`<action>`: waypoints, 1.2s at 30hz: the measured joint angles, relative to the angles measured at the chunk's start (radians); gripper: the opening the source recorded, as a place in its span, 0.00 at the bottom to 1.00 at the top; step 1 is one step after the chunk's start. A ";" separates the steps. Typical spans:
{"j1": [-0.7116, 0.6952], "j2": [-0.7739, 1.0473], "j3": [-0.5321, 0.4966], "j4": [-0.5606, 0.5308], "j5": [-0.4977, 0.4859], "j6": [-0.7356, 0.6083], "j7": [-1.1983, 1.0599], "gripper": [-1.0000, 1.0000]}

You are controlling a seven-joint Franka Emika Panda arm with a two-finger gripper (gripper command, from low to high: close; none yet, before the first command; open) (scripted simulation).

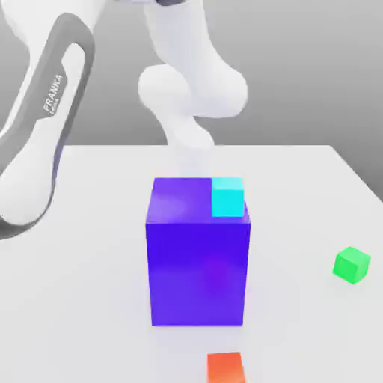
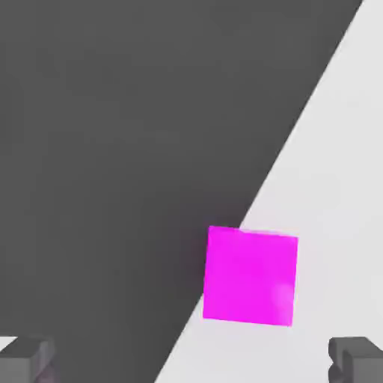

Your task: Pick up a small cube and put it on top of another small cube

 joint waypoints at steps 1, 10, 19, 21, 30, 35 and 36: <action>-0.008 0.036 0.005 0.010 0.008 0.021 -0.001 0.50; -0.025 0.136 0.024 0.037 0.030 0.090 -0.012 0.00; 0.095 -0.087 0.087 -0.106 -0.018 0.019 -0.068 0.00; 0.135 -0.128 0.130 -0.157 -0.030 0.032 -0.099 0.00; 0.312 -0.325 0.342 -0.415 -0.078 0.100 -0.256 0.00; 0.429 -0.454 0.496 -0.584 -0.091 0.141 -0.379 0.00; 0.454 -0.480 0.529 -0.618 -0.092 0.149 -0.406 0.00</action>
